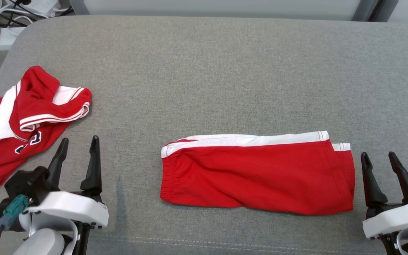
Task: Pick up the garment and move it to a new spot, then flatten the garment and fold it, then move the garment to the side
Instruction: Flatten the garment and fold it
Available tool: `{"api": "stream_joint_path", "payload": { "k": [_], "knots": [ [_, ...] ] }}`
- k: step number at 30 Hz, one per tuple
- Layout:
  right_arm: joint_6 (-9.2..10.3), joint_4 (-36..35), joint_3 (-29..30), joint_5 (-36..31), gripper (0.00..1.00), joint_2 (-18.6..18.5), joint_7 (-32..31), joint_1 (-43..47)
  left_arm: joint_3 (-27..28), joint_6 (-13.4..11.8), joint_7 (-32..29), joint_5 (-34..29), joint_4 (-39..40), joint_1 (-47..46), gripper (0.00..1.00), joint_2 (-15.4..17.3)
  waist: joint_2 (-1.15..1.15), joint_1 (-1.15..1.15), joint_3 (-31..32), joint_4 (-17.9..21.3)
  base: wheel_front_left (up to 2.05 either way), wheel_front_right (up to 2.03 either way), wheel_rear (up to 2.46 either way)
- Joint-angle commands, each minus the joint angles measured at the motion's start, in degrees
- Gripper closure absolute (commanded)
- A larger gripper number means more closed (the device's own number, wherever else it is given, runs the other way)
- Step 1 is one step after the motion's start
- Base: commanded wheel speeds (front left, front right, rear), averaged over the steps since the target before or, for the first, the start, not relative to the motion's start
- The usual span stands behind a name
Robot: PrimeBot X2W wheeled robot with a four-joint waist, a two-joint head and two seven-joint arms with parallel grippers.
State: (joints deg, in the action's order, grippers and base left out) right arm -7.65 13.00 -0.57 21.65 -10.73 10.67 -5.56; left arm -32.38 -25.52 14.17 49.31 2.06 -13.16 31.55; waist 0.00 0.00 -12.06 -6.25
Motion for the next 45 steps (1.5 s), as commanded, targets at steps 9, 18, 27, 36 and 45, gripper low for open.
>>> {"api": "stream_joint_path", "payload": {
  "k": [9,18,27,36,45],
  "knots": [
    [0.16,-5.1,-0.1,-6.6,0.00,0.5,3.5,4.8,10.3,1.7,0.8,-11.0,2.7,6.7,0.00,-3.4,0.00,0.00,3.8,0.7,0.00,0.00,0.00],
    [0.16,-3.5,0.1,-7.4,0.00,1.6,4.0,7.5,14.2,7.0,0.8,-18.6,0.6,10.4,0.00,-7.6,0.00,0.00,6.0,1.4,0.00,0.00,0.00],
    [0.16,-1.8,1.2,-8.4,0.00,1.9,4.2,7.0,17.2,11.8,0.8,-23.4,-1.5,10.1,0.00,-11.6,0.00,0.00,6.2,1.3,0.00,0.00,0.00],
    [0.16,-1.2,0.6,-8.7,0.00,0.2,3.9,4.6,19.4,15.0,0.8,-26.8,-2.7,9.1,0.00,-15.3,0.00,0.00,5.5,-1.2,0.00,0.00,0.00],
    [0.16,6.9,-1.1,-6.2,0.00,-0.8,-5.7,-0.3,20.1,17.2,0.8,-28.9,-3.7,8.2,0.00,-18.0,0.00,0.00,4.6,-3.7,0.00,0.00,0.00]
  ]
}}
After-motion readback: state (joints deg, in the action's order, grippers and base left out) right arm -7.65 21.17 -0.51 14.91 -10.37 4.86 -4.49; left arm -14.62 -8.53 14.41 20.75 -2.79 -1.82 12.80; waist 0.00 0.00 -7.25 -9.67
